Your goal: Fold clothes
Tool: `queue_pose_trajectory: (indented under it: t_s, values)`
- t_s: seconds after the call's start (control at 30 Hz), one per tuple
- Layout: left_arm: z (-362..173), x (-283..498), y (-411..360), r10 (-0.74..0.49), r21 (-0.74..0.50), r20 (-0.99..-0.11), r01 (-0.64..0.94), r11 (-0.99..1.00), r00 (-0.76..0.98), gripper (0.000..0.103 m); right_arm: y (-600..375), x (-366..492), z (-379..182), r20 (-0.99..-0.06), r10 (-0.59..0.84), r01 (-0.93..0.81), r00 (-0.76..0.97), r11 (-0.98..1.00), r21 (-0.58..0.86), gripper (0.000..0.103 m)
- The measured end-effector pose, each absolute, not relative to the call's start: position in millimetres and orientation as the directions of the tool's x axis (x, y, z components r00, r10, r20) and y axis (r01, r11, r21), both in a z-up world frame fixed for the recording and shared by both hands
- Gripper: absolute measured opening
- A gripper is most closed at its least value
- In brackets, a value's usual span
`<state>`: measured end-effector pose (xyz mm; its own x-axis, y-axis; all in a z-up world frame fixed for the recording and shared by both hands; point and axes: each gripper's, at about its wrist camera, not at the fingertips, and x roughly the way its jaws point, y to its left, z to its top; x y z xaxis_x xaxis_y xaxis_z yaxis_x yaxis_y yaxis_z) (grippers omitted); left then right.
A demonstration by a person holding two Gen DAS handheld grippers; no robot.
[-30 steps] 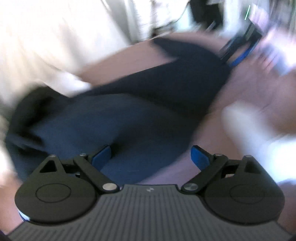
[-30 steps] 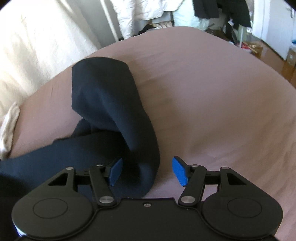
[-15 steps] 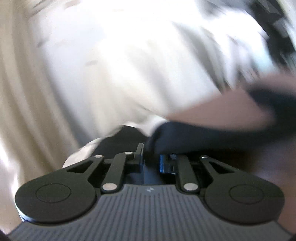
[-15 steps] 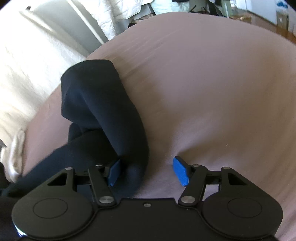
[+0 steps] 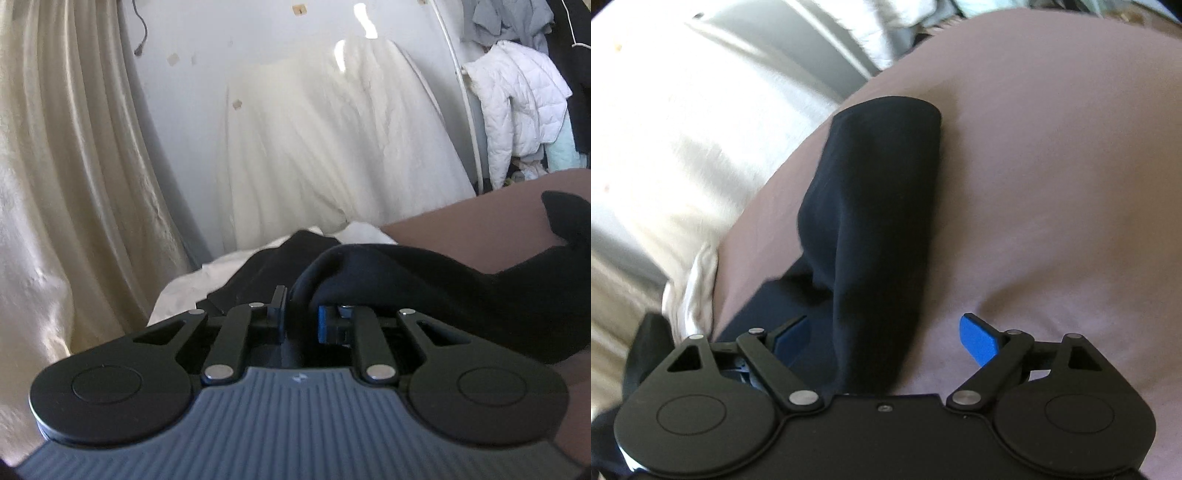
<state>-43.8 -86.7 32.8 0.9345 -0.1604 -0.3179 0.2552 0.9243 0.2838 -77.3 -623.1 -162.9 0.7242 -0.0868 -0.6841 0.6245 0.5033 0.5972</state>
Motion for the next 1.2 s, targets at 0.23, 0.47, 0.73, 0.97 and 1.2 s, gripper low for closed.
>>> queue_pose_trajectory:
  t_s: [0.23,0.47,0.73,0.97,1.2]
  values:
    - [21,-55,-103,-0.199,0.412,-0.272,0.301,0.86,0.941,0.013,-640,-65,-188,-0.639,-0.236,0.681,0.732,0.242,0.691,0.077]
    - [32,-88,-115,-0.332,0.366,-0.292,0.426,0.828,0.897,0.011,-640,-70,-120,-0.606,-0.326,0.667,0.726,0.548,0.504,0.007]
    - [-4,-93,-114,-0.529,0.088,-0.666,0.761,0.643,0.525,0.012,-633,-228,-58,-0.469,-0.636,0.778,0.613,0.591,0.214,0.021]
    - [-24,-90,-132,-0.411,0.213,-0.717,0.738,0.64,0.563,0.012,-660,-290,-123,-0.628,-0.62,0.859,0.47,0.486,0.163,0.049]
    - [-19,-73,-143,-0.39,0.248,-0.624,0.645,0.722,0.677,0.01,-688,-287,-147,-0.649,-0.435,0.78,0.625,0.388,0.491,0.081]
